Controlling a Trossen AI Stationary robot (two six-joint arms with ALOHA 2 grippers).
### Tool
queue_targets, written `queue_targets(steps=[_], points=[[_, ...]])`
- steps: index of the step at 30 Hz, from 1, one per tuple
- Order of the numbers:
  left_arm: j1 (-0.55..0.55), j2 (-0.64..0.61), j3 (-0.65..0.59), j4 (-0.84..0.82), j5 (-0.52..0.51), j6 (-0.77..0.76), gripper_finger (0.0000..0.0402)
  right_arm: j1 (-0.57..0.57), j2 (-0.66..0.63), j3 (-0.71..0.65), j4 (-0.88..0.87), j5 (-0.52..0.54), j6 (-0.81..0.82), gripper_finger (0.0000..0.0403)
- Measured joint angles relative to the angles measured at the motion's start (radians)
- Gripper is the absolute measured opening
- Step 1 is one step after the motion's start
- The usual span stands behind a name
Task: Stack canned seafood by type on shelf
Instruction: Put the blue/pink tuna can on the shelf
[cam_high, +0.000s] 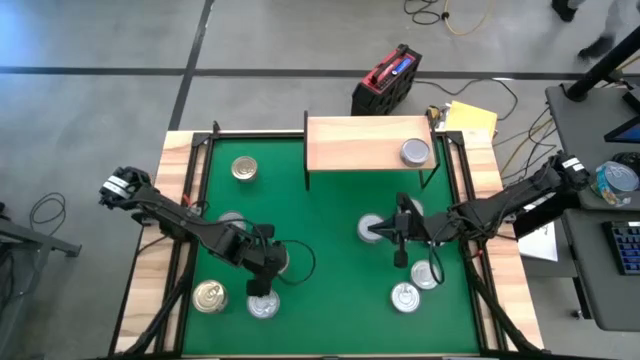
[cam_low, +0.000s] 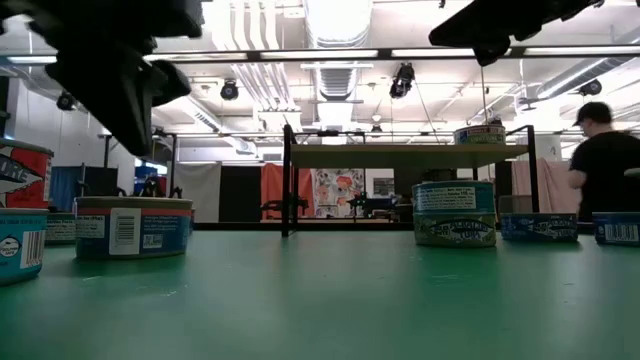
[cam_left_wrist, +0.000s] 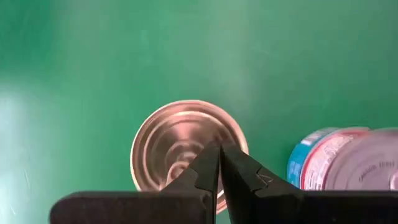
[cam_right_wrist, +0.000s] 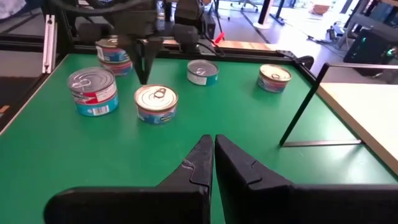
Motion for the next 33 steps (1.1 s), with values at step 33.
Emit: queue_targets(steps=[33], points=[[0.268,-0.081,-0.066,-0.057,0.256,-0.087,0.0041,0.0,0.0,-0.018,-0.006,-0.006,-0.005,0.0009]])
